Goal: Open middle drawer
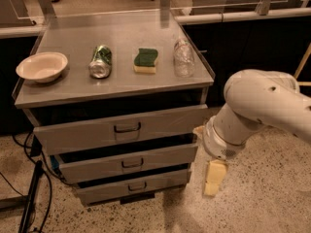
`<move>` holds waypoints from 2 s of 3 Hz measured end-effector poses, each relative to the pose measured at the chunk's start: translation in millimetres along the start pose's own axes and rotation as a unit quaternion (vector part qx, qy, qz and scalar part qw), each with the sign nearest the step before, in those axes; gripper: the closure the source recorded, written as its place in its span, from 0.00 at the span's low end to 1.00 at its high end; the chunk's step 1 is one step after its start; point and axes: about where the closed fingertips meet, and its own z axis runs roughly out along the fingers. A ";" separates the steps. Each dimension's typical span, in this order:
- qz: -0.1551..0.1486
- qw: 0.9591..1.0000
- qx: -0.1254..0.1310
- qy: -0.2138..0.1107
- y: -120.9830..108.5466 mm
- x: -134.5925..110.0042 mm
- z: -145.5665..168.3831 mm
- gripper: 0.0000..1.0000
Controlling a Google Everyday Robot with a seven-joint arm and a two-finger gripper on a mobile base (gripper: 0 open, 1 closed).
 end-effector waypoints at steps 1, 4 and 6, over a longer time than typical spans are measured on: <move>-0.021 0.999 -0.033 -0.015 -13.6 -29.7 75.1 0.00; 0.029 0.997 -0.071 -0.031 -10.6 -28.2 161.9 0.00; 0.053 0.994 -0.084 -0.044 -18.8 -24.0 198.1 0.00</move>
Offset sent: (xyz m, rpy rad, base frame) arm 0.0302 0.0783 -0.0996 0.0557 0.0903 0.1023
